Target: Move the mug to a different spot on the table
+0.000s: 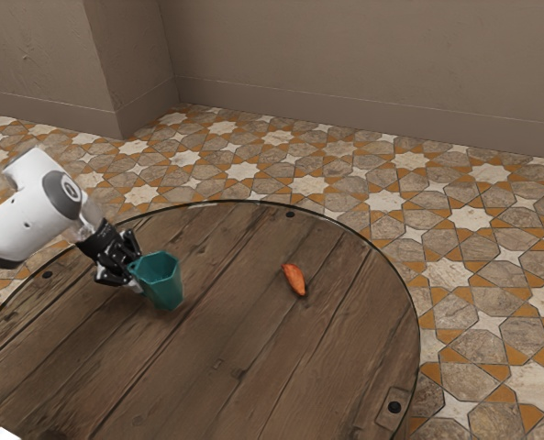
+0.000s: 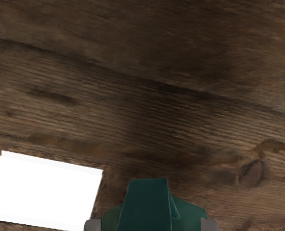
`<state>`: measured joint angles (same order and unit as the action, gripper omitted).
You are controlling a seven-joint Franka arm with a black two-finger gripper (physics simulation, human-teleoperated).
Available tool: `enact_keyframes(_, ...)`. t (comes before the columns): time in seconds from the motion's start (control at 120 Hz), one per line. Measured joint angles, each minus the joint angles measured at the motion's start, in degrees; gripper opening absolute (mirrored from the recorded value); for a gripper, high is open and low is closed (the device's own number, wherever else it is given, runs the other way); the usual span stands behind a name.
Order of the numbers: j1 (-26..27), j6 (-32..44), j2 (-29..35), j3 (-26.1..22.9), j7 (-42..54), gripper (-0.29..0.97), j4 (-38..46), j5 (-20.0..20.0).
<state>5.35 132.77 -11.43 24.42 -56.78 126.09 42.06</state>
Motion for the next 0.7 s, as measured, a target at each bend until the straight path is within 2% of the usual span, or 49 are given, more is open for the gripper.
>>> enact_keyframes(0.308, 0.40, 0.06, 3.36, -3.87, 2.98, 0.06, 7.46, 0.77)
enact_keyframes(0.525, 0.28, -0.20, 5.49, -3.66, 4.32, 0.03, 11.13, 0.89)
enact_keyframes(0.65, -0.11, -0.13, 5.24, -2.98, 4.98, 0.05, 11.29, 0.87)
enact_keyframes(0.7, -0.28, -0.01, 5.05, -2.79, 5.30, 0.14, 11.30, 0.90)
